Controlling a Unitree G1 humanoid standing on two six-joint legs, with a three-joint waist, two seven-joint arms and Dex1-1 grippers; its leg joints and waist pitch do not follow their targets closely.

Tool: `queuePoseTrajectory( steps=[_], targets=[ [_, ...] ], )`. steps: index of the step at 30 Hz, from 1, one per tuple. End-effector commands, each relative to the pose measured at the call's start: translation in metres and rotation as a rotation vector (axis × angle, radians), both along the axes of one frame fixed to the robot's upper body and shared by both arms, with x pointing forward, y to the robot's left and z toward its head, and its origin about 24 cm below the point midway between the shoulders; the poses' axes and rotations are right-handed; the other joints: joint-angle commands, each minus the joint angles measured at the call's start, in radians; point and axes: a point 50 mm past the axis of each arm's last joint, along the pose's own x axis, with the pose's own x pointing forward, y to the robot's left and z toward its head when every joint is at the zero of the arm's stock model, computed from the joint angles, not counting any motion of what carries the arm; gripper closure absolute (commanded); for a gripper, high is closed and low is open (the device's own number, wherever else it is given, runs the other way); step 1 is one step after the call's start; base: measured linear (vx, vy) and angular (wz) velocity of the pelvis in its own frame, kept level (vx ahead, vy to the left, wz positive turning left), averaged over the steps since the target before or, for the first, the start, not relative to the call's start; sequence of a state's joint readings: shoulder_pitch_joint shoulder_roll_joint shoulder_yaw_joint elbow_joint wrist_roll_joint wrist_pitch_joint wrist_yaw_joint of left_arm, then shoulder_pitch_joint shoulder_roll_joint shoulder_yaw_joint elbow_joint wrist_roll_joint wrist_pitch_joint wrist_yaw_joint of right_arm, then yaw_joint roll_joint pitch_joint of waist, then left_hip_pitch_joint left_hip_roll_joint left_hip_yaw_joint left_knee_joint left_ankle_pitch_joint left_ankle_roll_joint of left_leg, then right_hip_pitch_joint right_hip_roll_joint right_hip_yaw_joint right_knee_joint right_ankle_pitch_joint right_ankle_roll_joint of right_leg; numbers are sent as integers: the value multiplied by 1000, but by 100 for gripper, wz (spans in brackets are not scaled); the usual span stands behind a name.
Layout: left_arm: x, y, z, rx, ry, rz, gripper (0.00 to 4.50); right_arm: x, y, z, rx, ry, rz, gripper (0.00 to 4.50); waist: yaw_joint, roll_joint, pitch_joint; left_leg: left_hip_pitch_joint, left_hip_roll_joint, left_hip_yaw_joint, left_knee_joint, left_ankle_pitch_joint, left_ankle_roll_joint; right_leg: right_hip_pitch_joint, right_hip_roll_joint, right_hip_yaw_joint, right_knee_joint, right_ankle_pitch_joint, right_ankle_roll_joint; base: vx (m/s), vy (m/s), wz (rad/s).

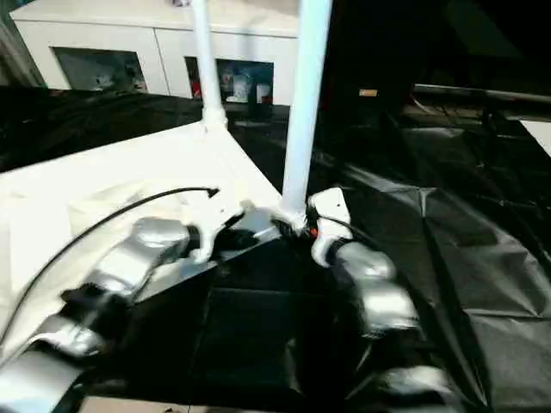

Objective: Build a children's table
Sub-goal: Rotate leg to tighten

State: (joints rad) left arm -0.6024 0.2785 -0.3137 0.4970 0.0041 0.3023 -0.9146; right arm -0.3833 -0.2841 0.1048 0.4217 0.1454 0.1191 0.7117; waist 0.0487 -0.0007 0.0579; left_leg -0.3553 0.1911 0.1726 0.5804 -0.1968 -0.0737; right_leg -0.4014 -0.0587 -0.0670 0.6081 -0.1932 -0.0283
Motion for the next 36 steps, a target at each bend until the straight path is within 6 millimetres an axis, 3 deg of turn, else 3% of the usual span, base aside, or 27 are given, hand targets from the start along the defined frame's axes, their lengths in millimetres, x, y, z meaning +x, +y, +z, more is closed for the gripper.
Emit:
queuePoseTrajectory(
  steps=[1,6,8,14,15,25,32,36],
  targets=[
    [-12,-3,-6,3,37,-118,450,-8,12,4,12,7,147,70,6,-2,-53,-6,37,-10,-64,-160,77,59,-82,53,-84,-198,-195,0,0,0],
    [-26,5,2,-28,79,-255,450,-15,1,10,-23,-3,248,70,7,1,-52,-1,43,-9,-64,-151,78,54,-82,55,-78,-178,-218,0,0,0],
    [-27,7,3,-24,83,-264,450,-16,1,11,-15,-1,261,70,16,4,-54,10,45,-6,-62,-147,77,47,-80,57,-76,-145,-232,0,0,0],
    [-31,12,5,-24,92,-297,450,-22,3,11,-12,30,348,70,21,2,-54,1,42,-7,-62,-131,75,56,-81,55,-68,-107,-238,0,0,0],
    [-31,13,5,-23,92,-298,450,-23,4,11,-16,32,356,94,21,2,-54,0,41,-8,-62,-134,74,57,-81,55,-69,-114,-236,0,0,0],
    [-31,15,6,-18,97,-291,450,-25,2,7,-41,44,381,170,24,2,-55,0,40,-8,-60,-129,66,58,-81,55,-70,-134,-223,0,0,0],
    [-31,15,6,-14,97,-287,450,-26,2,4,-43,58,378,183,27,2,-57,1,40,-8,-58,-115,70,58,-80,55,-67,-114,-226,0,0,0],
    [-24,13,2,-17,84,-203,450,-23,4,-5,-16,91,265,184,26,-2,-57,0,40,-7,-59,-119,67,59,-80,55,-69,-124,-226,0,0,0]
  ],
)
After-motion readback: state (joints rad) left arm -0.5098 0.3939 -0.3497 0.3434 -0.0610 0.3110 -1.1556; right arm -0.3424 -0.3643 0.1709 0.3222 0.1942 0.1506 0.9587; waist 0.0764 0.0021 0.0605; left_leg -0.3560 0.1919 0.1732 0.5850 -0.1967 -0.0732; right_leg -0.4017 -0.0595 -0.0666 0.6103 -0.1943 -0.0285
